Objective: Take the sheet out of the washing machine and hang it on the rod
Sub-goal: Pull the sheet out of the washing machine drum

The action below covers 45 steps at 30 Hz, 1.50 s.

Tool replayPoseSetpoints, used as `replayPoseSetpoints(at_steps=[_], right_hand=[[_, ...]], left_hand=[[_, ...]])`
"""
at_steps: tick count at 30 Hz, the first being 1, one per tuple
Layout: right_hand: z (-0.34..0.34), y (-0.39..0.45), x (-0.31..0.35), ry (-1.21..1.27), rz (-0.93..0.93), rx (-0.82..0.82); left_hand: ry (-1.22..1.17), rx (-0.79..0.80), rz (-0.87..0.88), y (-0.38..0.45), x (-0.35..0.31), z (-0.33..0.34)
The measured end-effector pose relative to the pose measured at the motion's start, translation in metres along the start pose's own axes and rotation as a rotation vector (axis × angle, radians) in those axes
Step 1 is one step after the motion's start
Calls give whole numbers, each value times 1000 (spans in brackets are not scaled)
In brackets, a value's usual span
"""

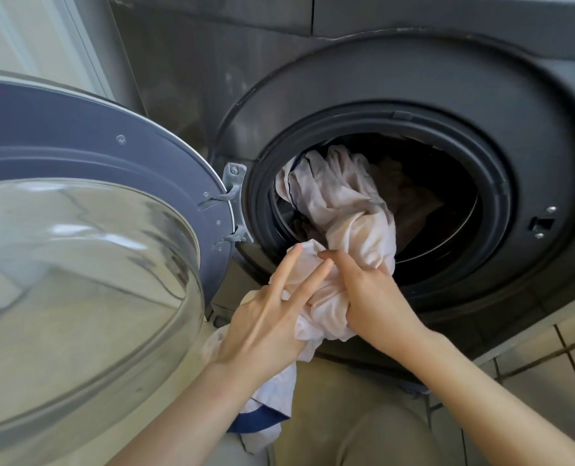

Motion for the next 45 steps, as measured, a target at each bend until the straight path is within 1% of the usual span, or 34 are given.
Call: replayPoseSetpoints(at_steps=[2, 5, 7, 9, 11, 13, 15, 17, 19, 20, 22, 25, 28, 30, 33, 35, 40, 43, 45], right_hand=[[3, -5, 12, 137, 19, 3], [8, -11, 23, 408, 35, 16], [15, -10, 21, 524, 41, 84], [16, -9, 14, 557, 13, 202], [8, -8, 5, 469, -42, 321], [-7, -5, -5, 284, -83, 421], [-24, 1, -17, 89, -66, 504], [-35, 13, -32, -93, 2, 499], [-39, 28, -47, -292, 70, 450], [-39, 35, -53, -380, 76, 422], [-33, 48, -64, -469, 59, 405], [-23, 63, -82, -497, 46, 439], [-13, 67, -102, -500, 99, 537], [-6, 64, -109, -486, 125, 570], [3, 57, -109, -486, 95, 552], [10, 53, -107, -486, 62, 532], [13, 43, -89, -544, -3, 530], [-1, 38, -77, -445, 3, 470], [-16, 34, -76, -233, 103, 396]], left_hand=[[-9, 16, 6, -1, 1, 2], [-51, 65, 13, -6, 6, 8], [-44, 71, 10, -10, 11, 8], [-15, 71, 0, -13, 15, 7], [10, 67, -8, -17, 17, 7], [33, 67, -22, -19, 19, 8], [49, 76, -26, -22, 19, 9], [38, 89, -23, -24, 20, 10], [29, 101, -32, -25, 21, 10], [25, 102, -38, -26, 22, 10], [8, 93, -51, -29, 24, 10], [-10, 91, -82, -32, 28, 11], [-67, 90, -127, -32, 33, 10], [-96, 80, -143, -33, 34, 9], [-87, 106, -175, -34, 32, 6], [-26, 93, -195, -34, 30, 5], [79, 105, -104, -25, 19, 11], [131, 152, -100, -18, 15, 14], [160, 176, -101, -15, 18, 17]])
Point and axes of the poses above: each hand's wrist, its own y-axis towards the middle knuckle, its own z-axis out of the palm, x = y × z, the point moved 3 cm from there along y, towards the middle knuckle, and after that the axes turned 12 degrees about x, right-handed, at the moved point
